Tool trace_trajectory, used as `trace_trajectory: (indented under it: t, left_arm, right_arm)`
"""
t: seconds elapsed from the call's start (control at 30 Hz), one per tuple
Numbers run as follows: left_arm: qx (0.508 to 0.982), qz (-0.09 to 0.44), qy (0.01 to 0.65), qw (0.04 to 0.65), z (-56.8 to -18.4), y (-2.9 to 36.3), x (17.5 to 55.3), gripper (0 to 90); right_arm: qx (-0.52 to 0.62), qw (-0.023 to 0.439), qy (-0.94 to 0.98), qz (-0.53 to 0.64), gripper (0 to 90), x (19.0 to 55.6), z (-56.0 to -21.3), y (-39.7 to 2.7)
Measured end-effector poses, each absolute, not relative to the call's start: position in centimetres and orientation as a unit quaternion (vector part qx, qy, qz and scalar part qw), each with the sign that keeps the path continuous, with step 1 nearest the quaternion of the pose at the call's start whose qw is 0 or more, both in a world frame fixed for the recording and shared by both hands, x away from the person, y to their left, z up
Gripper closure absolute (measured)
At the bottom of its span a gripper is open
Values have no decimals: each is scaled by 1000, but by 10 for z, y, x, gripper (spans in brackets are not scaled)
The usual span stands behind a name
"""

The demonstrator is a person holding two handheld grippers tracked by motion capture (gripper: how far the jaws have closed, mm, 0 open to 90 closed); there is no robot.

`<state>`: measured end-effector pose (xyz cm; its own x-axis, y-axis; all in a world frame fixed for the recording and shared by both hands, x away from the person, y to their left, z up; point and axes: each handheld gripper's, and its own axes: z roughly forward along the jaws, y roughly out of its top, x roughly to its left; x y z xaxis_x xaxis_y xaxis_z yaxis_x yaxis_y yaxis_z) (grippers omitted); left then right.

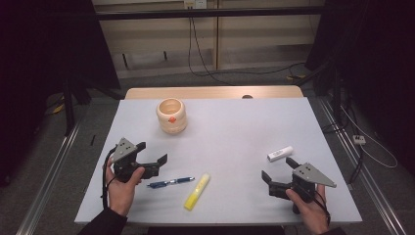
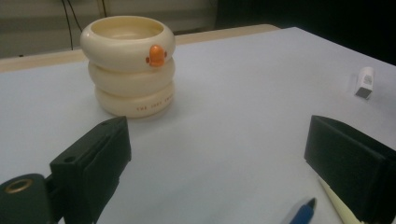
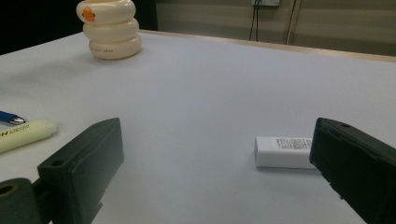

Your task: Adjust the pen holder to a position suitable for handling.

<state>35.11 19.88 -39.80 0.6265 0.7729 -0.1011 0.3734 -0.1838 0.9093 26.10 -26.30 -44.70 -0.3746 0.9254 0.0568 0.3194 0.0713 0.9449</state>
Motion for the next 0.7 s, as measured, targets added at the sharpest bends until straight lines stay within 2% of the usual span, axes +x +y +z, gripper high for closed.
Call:
trace_trajectory:
  t: [0.43, 0.6, 0.7]
  left_arm:
    - [756, 186, 389, 492, -385, 199, 393, 104]
    - [748, 185, 392, 502, -376, 198, 407, 104]
    - [738, 205, 383, 517, -367, 195, 411, 99]
  right_arm:
    - [465, 307, 669, 492, 28, 261, -447, -261]
    - [464, 307, 670, 492, 35, 261, -448, -262]
    - [463, 304, 669, 496, 35, 260, -447, -262]
